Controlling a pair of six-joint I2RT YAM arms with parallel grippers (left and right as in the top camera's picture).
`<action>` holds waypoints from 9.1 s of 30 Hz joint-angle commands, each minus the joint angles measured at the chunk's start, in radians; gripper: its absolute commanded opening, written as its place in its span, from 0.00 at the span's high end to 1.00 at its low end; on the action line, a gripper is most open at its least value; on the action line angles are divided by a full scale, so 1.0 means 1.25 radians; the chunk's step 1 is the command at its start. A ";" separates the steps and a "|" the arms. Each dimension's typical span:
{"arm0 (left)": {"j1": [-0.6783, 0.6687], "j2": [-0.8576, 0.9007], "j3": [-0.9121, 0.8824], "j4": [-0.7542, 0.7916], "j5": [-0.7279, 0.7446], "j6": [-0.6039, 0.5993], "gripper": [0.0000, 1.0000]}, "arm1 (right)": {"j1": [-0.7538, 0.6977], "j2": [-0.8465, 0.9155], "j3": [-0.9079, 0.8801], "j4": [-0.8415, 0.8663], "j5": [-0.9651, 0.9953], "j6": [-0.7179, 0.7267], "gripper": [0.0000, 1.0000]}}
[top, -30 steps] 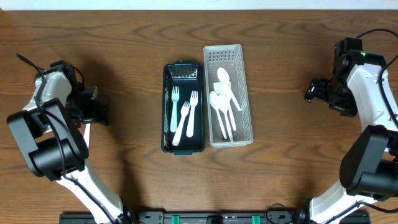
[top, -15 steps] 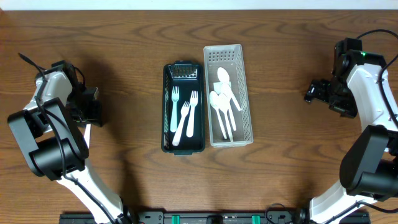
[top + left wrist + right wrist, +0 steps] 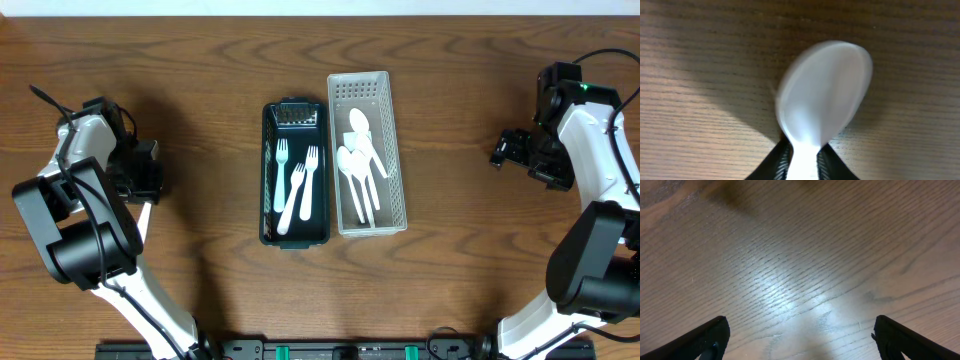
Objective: Pack container
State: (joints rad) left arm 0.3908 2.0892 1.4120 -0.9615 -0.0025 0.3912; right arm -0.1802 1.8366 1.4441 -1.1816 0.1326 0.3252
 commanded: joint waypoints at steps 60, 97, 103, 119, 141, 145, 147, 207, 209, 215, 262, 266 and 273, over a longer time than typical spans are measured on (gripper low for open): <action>-0.670 -0.030 0.272 -0.193 -0.046 -0.509 0.54 | -0.002 0.000 0.001 0.027 0.016 -0.064 0.04; -0.336 -0.463 0.275 -0.188 -0.255 -0.418 0.02 | 0.214 -0.116 0.176 0.320 -0.056 -0.200 0.01; -0.318 -0.610 0.122 -0.091 -0.197 -0.413 0.02 | 0.213 -0.317 0.019 0.333 -0.016 -0.187 0.01; -0.318 -1.210 -0.466 0.132 -0.179 -0.430 0.02 | 0.260 -1.026 -0.638 0.388 0.148 -0.073 0.01; -0.318 -1.216 -0.467 0.106 -0.181 -0.430 0.02 | 0.260 -1.083 -0.691 0.263 0.139 -0.072 0.01; -0.318 -1.216 -0.467 0.106 -0.181 -0.430 0.02 | 0.259 -1.083 -0.691 0.251 0.139 -0.072 0.01; -0.318 -1.216 -0.467 0.106 -0.181 -0.430 0.02 | 0.248 -1.090 -0.691 0.250 0.139 -0.072 0.01; -0.317 -1.238 -0.468 0.097 -0.222 -0.358 0.02 | 0.182 -1.465 -1.151 0.887 -0.112 -0.210 0.01; -0.317 -1.276 -0.474 0.060 -0.193 -0.358 0.02 | 0.182 -1.465 -1.151 0.887 -0.112 -0.210 0.01; -0.318 -1.480 -0.618 0.073 -0.094 -0.364 0.02 | 0.182 -1.465 -1.151 0.887 -0.112 -0.210 0.01; -0.331 -1.667 -1.126 0.716 0.056 -0.340 0.02 | 0.182 -1.465 -1.151 0.887 -0.112 -0.210 0.01; -0.331 -1.667 -1.126 0.716 0.056 -0.340 0.02 | 0.182 -1.465 -1.151 0.887 -0.112 -0.210 0.01; -0.331 -1.667 -1.126 0.717 0.056 -0.340 0.02 | 0.182 -1.465 -1.151 0.887 -0.112 -0.210 0.01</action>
State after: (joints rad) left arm -0.0208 0.0120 0.0277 -0.0418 0.0536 -0.0475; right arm 0.0490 0.0120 0.0071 -0.0685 -0.0044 0.0742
